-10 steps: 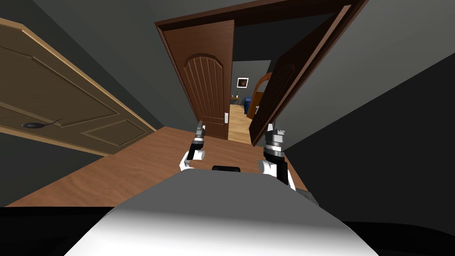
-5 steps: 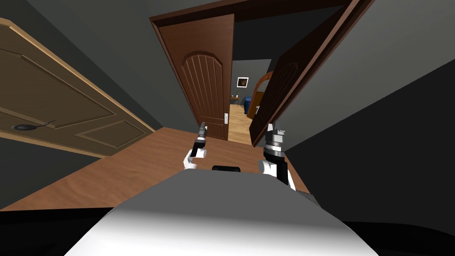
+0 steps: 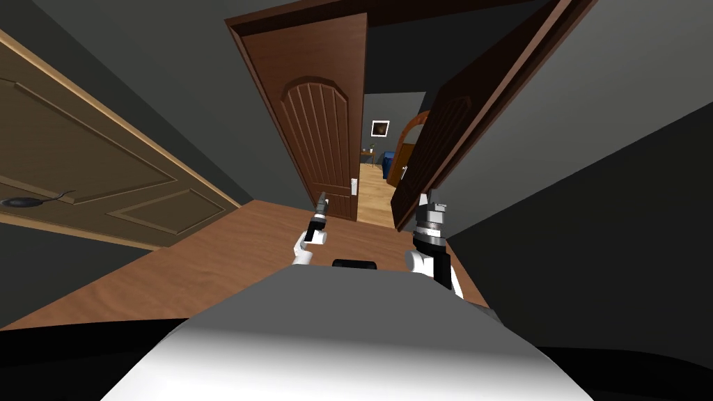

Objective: Push the door open

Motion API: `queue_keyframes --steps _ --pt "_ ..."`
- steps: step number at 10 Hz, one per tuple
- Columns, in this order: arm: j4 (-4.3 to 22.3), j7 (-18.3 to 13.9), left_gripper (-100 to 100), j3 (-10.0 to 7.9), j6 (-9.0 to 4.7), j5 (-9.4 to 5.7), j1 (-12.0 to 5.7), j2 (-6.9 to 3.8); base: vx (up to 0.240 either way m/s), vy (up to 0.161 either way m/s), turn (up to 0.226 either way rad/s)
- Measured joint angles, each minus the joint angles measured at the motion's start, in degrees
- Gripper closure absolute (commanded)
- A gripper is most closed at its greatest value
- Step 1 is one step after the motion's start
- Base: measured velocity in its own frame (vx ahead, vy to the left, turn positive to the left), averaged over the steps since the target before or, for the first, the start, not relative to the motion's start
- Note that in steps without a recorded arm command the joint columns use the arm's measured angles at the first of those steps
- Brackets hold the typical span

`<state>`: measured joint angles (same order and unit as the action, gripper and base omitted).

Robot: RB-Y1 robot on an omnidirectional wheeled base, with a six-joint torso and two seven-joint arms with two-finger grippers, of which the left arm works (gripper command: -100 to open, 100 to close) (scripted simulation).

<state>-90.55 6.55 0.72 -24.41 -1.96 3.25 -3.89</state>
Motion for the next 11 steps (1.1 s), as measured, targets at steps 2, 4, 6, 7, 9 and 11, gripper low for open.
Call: queue_keyframes --steps 2,4,6,7,9,11 --pt "2.48 -0.19 -100 0.04 0.11 0.01 -1.46 0.20 0.059 0.000 -0.004" --pt "6.26 -0.50 -100 -0.15 -0.24 -0.08 -3.90 0.26 0.069 0.002 -0.006" --pt "9.07 -0.61 -100 -0.20 -0.20 -0.07 -5.43 0.53 0.072 -0.001 -0.007" --pt "10.88 -0.77 -100 -0.24 -0.33 -0.09 -6.56 0.60 0.058 -0.003 -0.002" --pt "14.05 -0.98 -100 -0.34 -0.55 -0.13 -8.20 0.77 0.065 0.001 -0.007" --pt "17.57 -1.23 -100 -0.40 -0.53 -0.15 -10.53 1.17 0.085 0.007 -0.006"
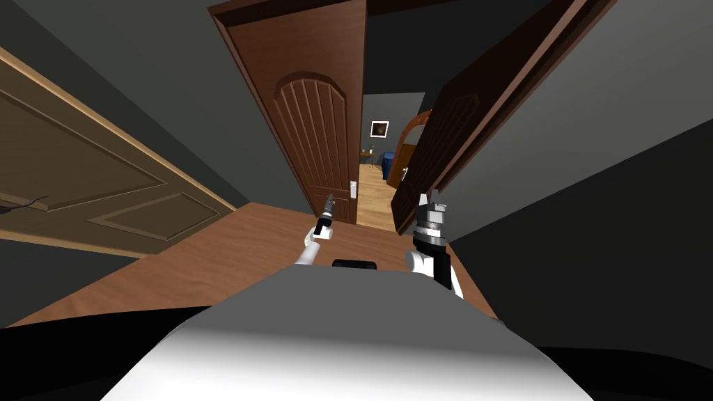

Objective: Push the door open

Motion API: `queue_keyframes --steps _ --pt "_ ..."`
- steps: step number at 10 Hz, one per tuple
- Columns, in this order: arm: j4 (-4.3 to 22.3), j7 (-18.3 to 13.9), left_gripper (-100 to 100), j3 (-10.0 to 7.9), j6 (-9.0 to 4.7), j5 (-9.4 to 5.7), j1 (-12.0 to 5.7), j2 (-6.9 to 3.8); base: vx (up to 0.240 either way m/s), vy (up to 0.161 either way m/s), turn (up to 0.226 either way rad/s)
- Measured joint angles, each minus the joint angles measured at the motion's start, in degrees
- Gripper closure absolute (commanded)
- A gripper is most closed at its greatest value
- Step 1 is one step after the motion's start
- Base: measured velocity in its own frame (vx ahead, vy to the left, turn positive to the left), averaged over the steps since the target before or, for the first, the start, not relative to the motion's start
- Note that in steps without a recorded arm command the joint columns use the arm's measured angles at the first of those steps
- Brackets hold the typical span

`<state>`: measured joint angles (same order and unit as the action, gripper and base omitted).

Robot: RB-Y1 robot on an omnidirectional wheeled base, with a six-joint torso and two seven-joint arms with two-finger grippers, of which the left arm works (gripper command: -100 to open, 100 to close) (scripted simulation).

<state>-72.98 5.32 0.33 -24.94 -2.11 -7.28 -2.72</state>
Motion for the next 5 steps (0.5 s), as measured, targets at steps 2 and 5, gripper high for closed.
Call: queue_keyframes --steps 2,5 --pt "2.59 -0.30 -100 -0.05 0.05 -0.06 -1.38 0.06 0.067 -0.002 -0.004" --pt "7.18 -0.73 -100 -0.14 -0.30 -0.14 -3.92 0.36 0.066 0.002 -0.005"
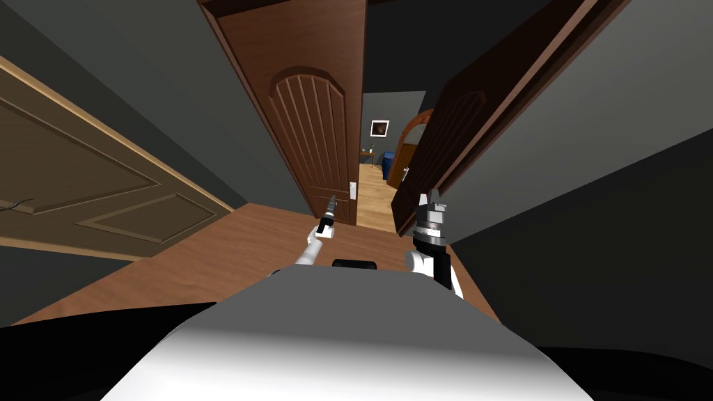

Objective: Push the door open

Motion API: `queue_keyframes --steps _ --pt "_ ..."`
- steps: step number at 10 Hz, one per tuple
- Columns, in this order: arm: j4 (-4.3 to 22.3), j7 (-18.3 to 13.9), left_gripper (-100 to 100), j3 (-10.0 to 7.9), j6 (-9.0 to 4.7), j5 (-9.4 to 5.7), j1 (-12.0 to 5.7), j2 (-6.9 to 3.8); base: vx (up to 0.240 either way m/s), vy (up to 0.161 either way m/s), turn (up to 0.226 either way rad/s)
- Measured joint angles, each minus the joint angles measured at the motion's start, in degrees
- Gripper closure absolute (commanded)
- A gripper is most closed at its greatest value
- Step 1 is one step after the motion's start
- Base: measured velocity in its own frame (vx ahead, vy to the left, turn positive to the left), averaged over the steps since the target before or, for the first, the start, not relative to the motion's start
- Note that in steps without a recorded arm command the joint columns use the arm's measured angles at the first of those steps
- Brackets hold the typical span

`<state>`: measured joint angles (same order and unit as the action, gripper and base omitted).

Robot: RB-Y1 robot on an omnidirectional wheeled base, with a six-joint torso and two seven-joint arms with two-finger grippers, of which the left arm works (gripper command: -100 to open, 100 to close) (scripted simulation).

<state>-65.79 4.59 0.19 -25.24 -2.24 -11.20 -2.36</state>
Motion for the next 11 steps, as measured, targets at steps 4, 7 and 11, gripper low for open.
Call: queue_keyframes --steps 4,7,11 --pt "5.76 -0.44 -100 0.02 0.11 0.01 -3.33 0.91 0.078 -0.001 -0.005" --pt "11.83 -0.65 -100 -0.29 -0.66 -0.07 -6.85 1.72 0.084 0.008 -0.007" --pt "17.06 -1.19 -100 -0.27 -0.18 -0.10 -10.08 2.74 0.094 -0.002 -0.004"
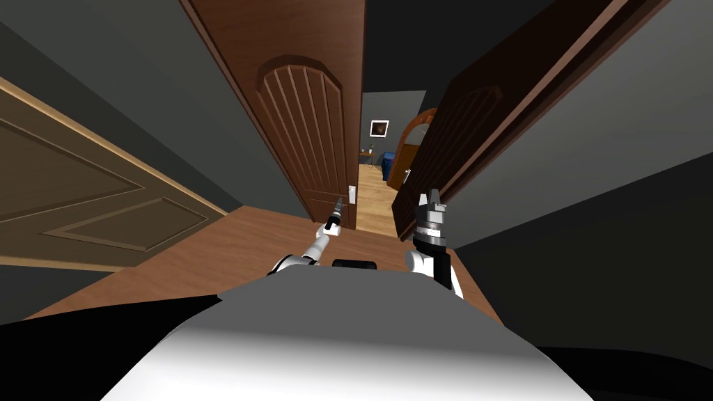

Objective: Push the door open

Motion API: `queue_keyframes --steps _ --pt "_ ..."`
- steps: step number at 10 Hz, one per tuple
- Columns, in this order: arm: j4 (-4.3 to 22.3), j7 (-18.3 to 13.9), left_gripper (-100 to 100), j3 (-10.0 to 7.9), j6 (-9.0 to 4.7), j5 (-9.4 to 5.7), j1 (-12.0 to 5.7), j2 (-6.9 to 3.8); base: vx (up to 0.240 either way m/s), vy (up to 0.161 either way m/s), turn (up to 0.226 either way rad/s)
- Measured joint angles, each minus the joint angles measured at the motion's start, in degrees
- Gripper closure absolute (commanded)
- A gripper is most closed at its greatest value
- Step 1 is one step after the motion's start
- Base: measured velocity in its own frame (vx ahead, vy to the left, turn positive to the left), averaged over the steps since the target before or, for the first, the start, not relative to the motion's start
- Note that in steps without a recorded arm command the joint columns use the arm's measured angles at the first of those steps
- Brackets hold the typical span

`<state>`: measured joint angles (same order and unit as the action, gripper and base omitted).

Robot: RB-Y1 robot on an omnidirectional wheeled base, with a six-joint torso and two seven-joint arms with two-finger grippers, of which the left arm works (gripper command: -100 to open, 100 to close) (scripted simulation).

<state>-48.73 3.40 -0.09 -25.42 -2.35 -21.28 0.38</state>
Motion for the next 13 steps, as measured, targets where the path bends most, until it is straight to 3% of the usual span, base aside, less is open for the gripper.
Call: queue_keyframes --steps 8,9,10,13 --pt "9.20 -0.40 -100 -0.35 -0.51 -0.09 -5.39 2.21 0.062 0.004 -0.003" --pt "9.36 -0.38 -100 -0.37 -0.55 -0.09 -5.49 2.26 0.069 -0.007 -0.020" --pt "7.73 -0.50 -100 -0.15 0.21 -0.02 -4.67 1.18 0.099 -0.015 -0.006" --pt "10.27 -0.29 -100 -0.71 -0.99 -0.21 -5.80 -0.80 0.163 -0.027 -0.023"
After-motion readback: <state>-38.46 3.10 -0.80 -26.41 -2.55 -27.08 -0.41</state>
